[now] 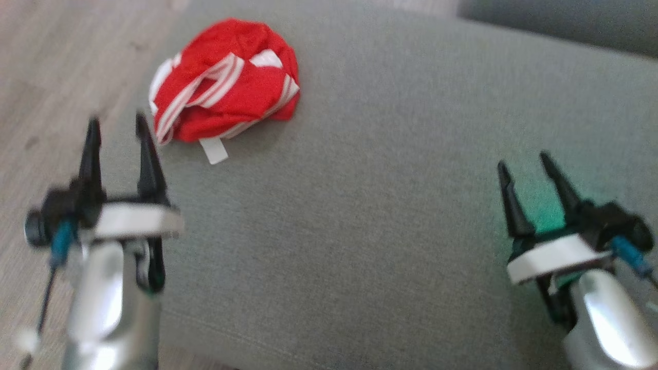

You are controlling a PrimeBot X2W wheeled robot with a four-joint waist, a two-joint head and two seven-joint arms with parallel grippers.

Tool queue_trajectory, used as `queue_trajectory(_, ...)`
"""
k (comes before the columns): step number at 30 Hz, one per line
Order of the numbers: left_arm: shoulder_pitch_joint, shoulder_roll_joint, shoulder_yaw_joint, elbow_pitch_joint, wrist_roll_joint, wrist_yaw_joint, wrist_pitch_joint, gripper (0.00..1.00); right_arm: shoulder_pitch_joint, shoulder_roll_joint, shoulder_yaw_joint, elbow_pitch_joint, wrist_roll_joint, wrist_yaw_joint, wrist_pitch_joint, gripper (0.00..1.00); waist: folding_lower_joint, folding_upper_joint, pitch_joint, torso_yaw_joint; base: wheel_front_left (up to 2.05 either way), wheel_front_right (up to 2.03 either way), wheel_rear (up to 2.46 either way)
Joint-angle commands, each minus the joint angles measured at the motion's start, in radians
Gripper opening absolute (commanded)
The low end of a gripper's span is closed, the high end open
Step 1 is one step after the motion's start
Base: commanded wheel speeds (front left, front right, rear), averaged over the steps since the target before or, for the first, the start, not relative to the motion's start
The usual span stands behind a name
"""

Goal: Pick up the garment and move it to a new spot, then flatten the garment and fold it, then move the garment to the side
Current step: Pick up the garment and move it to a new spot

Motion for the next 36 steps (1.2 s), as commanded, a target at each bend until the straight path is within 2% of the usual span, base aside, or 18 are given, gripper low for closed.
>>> queue_trajectory(1, -0.072, 0.038, 0.027, 0.003, 0.008, -0.008, -0.005, 1.00, -0.038, -0.022, 0.029, -0.036, -0.011, 0.007, -0.011, 1.00, -0.0003, 0.0000, 0.100, -0.031, 0.00, 0.00, 0.00)
queue_trajectory(4, -0.228, 0.073, 0.006, 0.151, 0.011, -0.030, 0.004, 1.00, -0.075, -0.065, 0.044, -0.046, -0.022, 0.007, -0.011, 1.00, -0.0003, 0.0000, 0.170, -0.057, 0.00, 0.00, 0.00)
queue_trajectory(5, -0.329, 0.094, 0.000, 0.261, 0.005, -0.038, 0.045, 1.00, -0.100, -0.089, 0.053, -0.052, -0.027, 0.007, -0.011, 1.00, -0.0003, 0.0000, 0.210, -0.077, 0.00, 0.00, 0.00)
queue_trajectory(8, -0.444, 0.117, -0.007, 0.407, -0.007, -0.046, 0.109, 1.00, -0.133, -0.114, 0.058, -0.065, -0.031, 0.007, -0.011, 1.00, -0.0003, 0.0000, 0.258, -0.110, 0.00, 0.00, 0.00)
queue_trajectory(15, -0.579, 0.156, -0.028, 0.671, -0.038, -0.062, 0.199, 1.00, -0.162, -0.141, 0.046, -0.090, -0.038, 0.007, -0.011, 1.00, -0.0003, 0.0000, 0.330, -0.171, 0.00, 0.00, 0.00)
queue_trajectory(18, -0.598, 0.172, -0.040, 0.738, -0.042, -0.065, 0.198, 1.00, -0.159, -0.138, 0.038, -0.097, -0.041, 0.007, -0.011, 1.00, -0.0003, 0.0000, 0.344, -0.184, 0.00, 0.00, 0.00)
queue_trajectory(19, -0.603, 0.177, -0.045, 0.748, -0.043, -0.066, 0.178, 0.32, -0.157, -0.136, 0.034, -0.099, -0.041, 0.007, -0.011, 1.00, -0.0003, 0.0000, 0.345, -0.186, 0.00, 0.00, 0.00)
queue_trajectory(20, -0.606, 0.180, -0.051, 0.754, -0.042, -0.067, 0.151, 0.00, -0.155, -0.133, 0.031, -0.099, -0.042, 0.007, -0.011, 1.00, -0.0003, 0.0000, 0.345, -0.188, 0.00, 0.00, 0.00)
queue_trajectory(24, -0.619, 0.187, -0.079, 0.762, -0.046, -0.069, 0.055, 0.00, -0.147, -0.109, 0.029, -0.092, -0.041, 0.007, -0.011, 1.00, -0.0003, 0.0000, 0.303, -0.193, 0.00, 0.00, 0.00)
queue_trajectory(28, -0.638, 0.199, -0.131, 0.719, -0.060, -0.069, 0.012, 0.00, -0.139, -0.072, 0.038, -0.085, -0.032, 0.007, -0.011, 1.00, -0.0003, 0.0000, 0.215, -0.212, 0.00, 0.00, 0.00)
queue_trajectory(32, -0.660, 0.220, -0.205, 0.621, -0.091, -0.069, 0.000, 0.00, -0.120, -0.025, 0.042, -0.083, -0.023, 0.007, -0.011, 1.00, -0.0003, 0.0000, 0.107, -0.254, 0.00, 0.00, 0.00)
queue_trajectory(36, -0.678, 0.246, -0.300, 0.478, -0.161, -0.069, -0.001, 0.00, -0.093, 0.018, 0.045, -0.087, -0.008, 0.007, -0.011, 1.00, -0.0003, 0.0000, 0.004, -0.329, 0.00, 0.00, 0.00)
